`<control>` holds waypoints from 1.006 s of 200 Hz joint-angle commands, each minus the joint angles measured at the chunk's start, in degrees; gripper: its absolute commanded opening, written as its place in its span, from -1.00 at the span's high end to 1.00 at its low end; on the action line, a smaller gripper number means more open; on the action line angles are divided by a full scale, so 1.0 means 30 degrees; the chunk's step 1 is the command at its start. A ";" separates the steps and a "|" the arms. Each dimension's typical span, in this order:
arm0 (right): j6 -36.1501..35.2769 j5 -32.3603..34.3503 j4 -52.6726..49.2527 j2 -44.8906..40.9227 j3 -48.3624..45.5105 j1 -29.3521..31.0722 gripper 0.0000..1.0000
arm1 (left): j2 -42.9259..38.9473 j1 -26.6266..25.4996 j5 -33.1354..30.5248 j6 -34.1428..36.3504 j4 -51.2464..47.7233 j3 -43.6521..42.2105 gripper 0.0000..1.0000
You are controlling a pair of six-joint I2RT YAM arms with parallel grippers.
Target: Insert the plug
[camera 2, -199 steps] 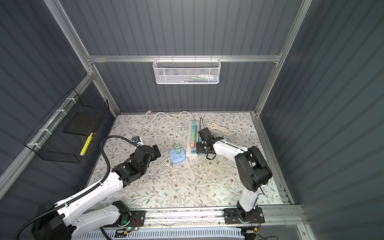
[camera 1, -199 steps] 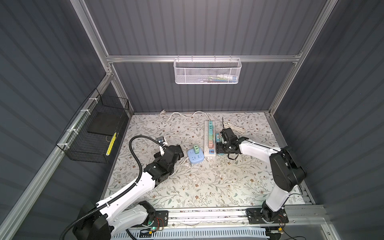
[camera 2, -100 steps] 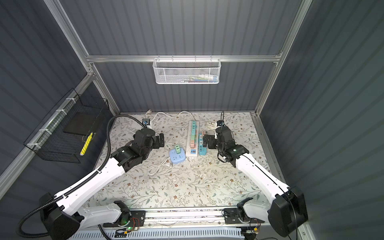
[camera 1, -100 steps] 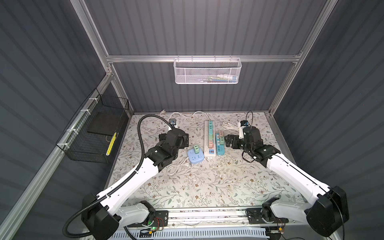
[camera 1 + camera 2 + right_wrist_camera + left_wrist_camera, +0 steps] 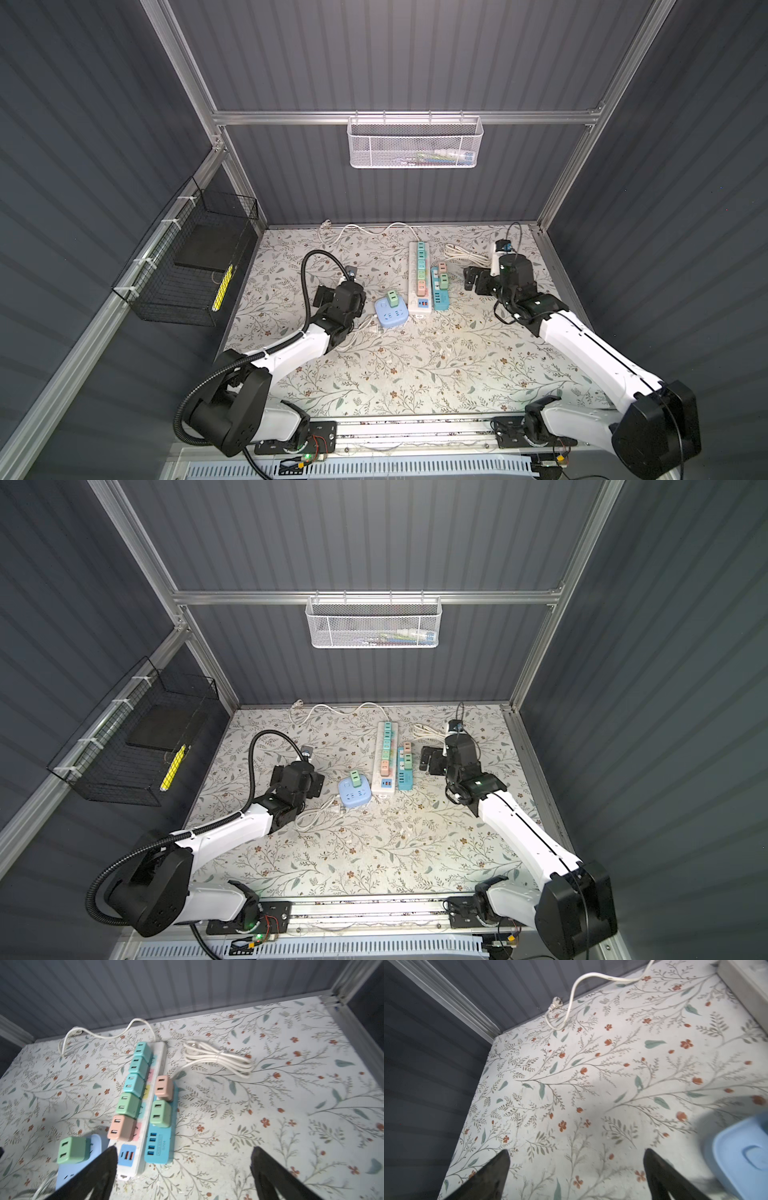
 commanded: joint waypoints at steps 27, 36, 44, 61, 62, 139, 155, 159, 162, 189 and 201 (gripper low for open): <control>-0.2948 -0.5453 0.5325 -0.2383 -0.3279 -0.3076 -0.98 | 0.1865 0.3682 0.2602 0.1054 1.0525 -0.3841 -1.00; -0.3725 -0.5463 0.5398 -0.2481 -0.3490 -0.3124 -0.98 | 0.2924 0.4155 0.3386 0.1313 1.2113 -0.4228 -1.00; -0.4239 -0.5489 0.5325 -0.2476 -0.3601 -0.3180 -0.98 | 0.3977 0.4476 0.3585 0.1164 1.3128 -0.4310 -1.00; -0.5061 -0.5284 0.5325 -0.2313 -0.3756 -0.3240 -0.98 | 0.5751 0.4994 0.4131 0.1461 1.6122 -0.4733 -1.00; -0.5073 -0.5256 0.5317 -0.2280 -0.3760 -0.3241 -0.98 | 0.5817 0.5034 0.4119 0.1435 1.6236 -0.4756 -1.00; -0.7764 0.1004 0.9668 -0.1628 -0.7052 -0.4043 -0.98 | 0.6645 0.7381 0.6877 -0.0747 1.3792 -0.3541 -1.00; -0.7167 0.1677 1.2490 -0.0960 -0.8437 -0.4274 -0.98 | 0.6697 0.7388 0.6882 -0.0736 1.4005 -0.3562 -1.00; -0.6996 0.1432 1.3352 -0.0777 -0.8827 -0.4318 -0.98 | 0.6731 0.7388 0.6899 -0.0705 1.4207 -0.3575 -1.00; -0.6835 0.1199 1.4060 -0.0762 -0.9121 -0.4350 -0.98 | 0.6726 0.7381 0.6902 -0.0701 1.4214 -0.3578 -1.00; -0.6699 0.1270 2.1411 0.2806 -1.1577 -0.4406 -0.98 | 0.6696 0.7388 0.6867 -0.0727 1.3950 -0.3564 -1.00; -0.6453 0.2272 2.5901 0.5471 -1.2623 -0.4406 -0.98 | 0.6673 0.7388 0.6866 -0.0755 1.3903 -0.3549 -1.00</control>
